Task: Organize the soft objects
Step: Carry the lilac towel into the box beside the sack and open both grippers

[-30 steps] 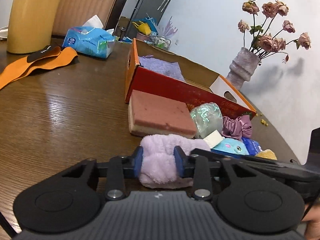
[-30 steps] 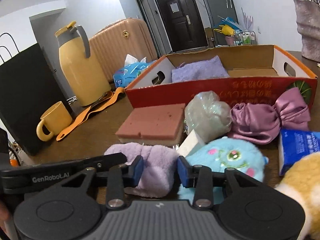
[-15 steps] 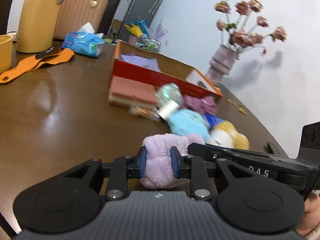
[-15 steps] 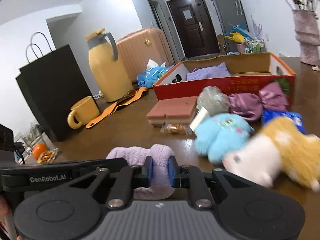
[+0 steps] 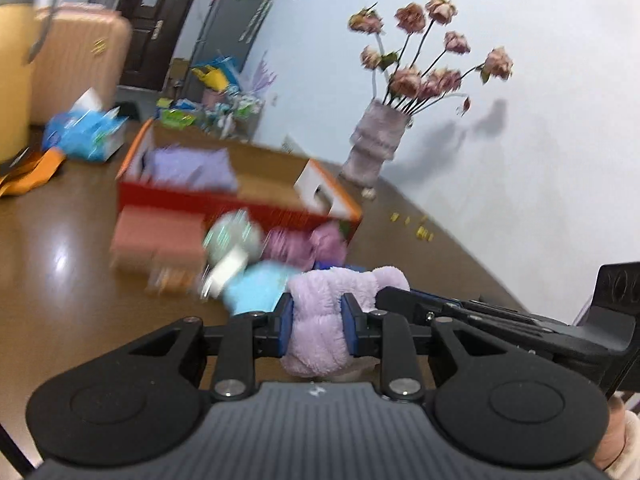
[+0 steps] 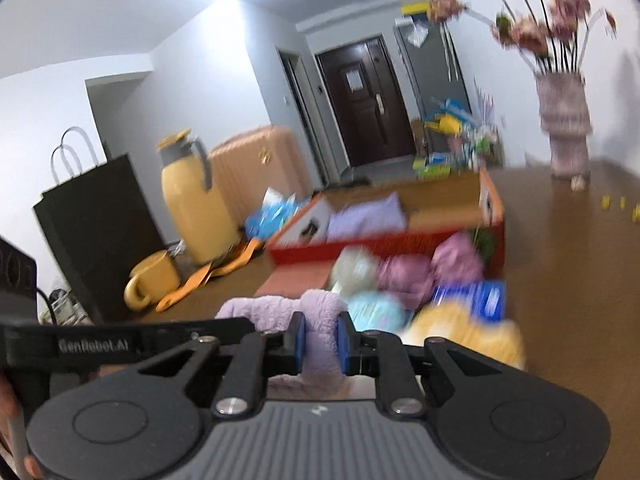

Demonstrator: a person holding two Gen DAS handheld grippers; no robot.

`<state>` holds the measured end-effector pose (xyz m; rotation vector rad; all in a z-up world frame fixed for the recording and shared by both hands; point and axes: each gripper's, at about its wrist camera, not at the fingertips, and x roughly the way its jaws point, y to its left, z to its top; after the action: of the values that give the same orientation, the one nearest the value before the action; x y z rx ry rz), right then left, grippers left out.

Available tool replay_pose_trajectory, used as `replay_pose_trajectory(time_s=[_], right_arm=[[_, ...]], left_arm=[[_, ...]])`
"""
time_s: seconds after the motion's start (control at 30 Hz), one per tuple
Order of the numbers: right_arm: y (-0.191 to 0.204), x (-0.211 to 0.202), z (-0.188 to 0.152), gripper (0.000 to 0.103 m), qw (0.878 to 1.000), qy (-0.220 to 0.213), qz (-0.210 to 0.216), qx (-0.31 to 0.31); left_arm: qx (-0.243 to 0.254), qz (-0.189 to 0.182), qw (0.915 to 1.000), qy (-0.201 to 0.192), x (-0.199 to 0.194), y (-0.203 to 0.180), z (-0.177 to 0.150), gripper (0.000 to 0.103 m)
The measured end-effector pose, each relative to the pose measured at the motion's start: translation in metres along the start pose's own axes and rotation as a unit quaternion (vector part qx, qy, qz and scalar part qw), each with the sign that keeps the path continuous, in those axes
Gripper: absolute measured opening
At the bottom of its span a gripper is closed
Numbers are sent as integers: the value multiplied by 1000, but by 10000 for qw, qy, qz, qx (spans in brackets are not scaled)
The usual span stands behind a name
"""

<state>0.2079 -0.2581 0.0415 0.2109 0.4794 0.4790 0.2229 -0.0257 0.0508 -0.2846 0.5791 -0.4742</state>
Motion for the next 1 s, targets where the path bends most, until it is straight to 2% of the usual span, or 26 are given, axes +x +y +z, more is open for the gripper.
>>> replay_pose_trajectory(time_s=[0.1,0.2,0.3,0.37,0.47,0.53,0.67,0.77,0.83,0.9,1.0], right_arm=[[-19,21,52,16,9995,-130,-148,-243],[-39,59,112,16,9983,-128,-348,-458],[-68,114,163,16,9970,51,-605,-485],[-89,159,188,16,9947,313,-826,-530],[-121,227,208,15,9879,802,-1169,-632],[-143,266,211,15,9839,1112,-1297,-525],[-170,319,203,15,9754,1497,-1520,-550],[-169,335,192,22,9642,1598,-1886,-956],[-169,338,187,25,9621,1660,-1914,-1010],[-170,335,186,37,9634,1606,-1900,-997],[-166,325,191,50,9659,1523,-1819,-1034]], left_arm=[[89,-53,9999,-7,42,-1,61,26],[25,89,9999,90,98,3,124,26],[227,261,9993,134,158,9,171,26],[158,350,9987,348,205,21,193,26],[-155,494,9959,736,272,46,206,25],[-336,663,9929,925,308,63,204,25],[-640,861,9864,1246,351,92,191,27],[-366,941,9861,1323,360,95,182,30],[-170,1017,9872,1217,355,93,180,32],[-137,1083,9877,1123,349,95,181,40],[2,1158,9883,993,332,92,188,46]])
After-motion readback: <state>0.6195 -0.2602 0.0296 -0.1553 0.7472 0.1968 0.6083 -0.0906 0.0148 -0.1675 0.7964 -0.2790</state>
